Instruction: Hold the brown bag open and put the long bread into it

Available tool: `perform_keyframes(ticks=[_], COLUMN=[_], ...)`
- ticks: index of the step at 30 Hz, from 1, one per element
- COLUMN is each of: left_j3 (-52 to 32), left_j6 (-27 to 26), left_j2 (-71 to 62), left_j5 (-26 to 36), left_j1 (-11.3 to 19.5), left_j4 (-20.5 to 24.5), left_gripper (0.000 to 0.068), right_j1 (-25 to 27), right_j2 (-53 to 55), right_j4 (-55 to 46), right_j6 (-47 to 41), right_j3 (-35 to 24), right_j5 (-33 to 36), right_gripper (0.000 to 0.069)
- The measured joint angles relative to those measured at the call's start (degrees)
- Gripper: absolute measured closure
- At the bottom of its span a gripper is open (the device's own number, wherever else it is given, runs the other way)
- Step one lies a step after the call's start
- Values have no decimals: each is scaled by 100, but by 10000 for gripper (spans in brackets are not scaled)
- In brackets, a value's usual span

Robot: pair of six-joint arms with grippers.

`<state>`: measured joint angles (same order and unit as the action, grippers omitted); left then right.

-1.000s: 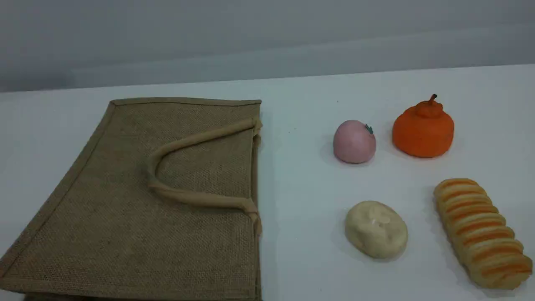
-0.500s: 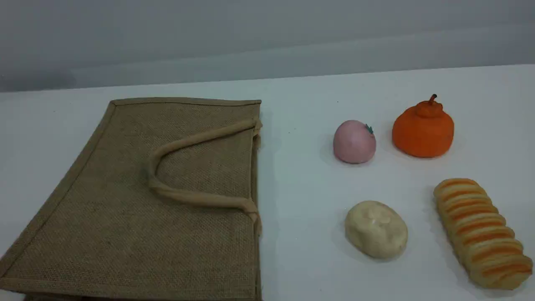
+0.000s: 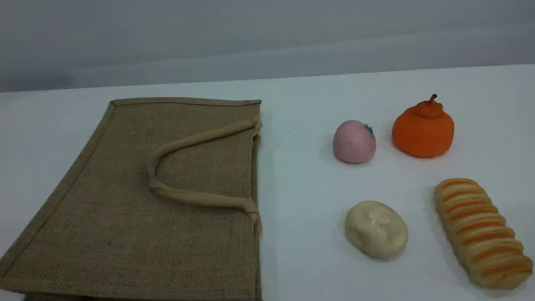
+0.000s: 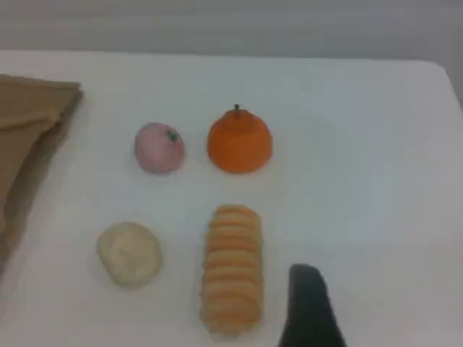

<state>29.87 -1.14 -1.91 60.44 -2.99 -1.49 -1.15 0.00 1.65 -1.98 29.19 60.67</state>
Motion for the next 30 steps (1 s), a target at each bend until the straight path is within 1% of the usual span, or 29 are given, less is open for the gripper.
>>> perform_keyframes(ticks=[2,6,9,10,15,17,20,22,25,30], left_j3=[82,166,180,212,400,488,588,667,782,1069], left_j6=[0,5,-39,-86,-215,-323,-315,-285,-280,-264], left_j2=[-279,-1006,-1735,-1948,-3234,-3718,-4516,-5027,-5841,-7190], left_j5=[-141,-751,-1361,-1492,-2121,-2388,-2832,-2997,-3142,-3703], left_j1=[0,0,0,0,0,0,0,0,0,-18], left_j4=[-126,-605,-913,-954,-915,-915,-915,-920,-939,-1142], left_gripper=[262,262,262,262,262,262,262,262,262,262], right_j1=[0,0,0,0,0,0,0,-5,-5,-5], right_j2=[78,661,1297,1491,2747,3272,4166,4724,5570,6825], right_j4=[138,638,1091,1258,2076,2410,2855,3122,3548,4307], right_j6=[14,321,568,680,1261,1317,1317,1442,1803,2579], right_j3=[39,88,98,98,98,98,98,98,191,551], right_j5=[-54,-187,-627,-845,-2066,-2532,-3223,-3635,-3916,-3913], right_gripper=[288,288,288,288,288,288,288,288,288,288])
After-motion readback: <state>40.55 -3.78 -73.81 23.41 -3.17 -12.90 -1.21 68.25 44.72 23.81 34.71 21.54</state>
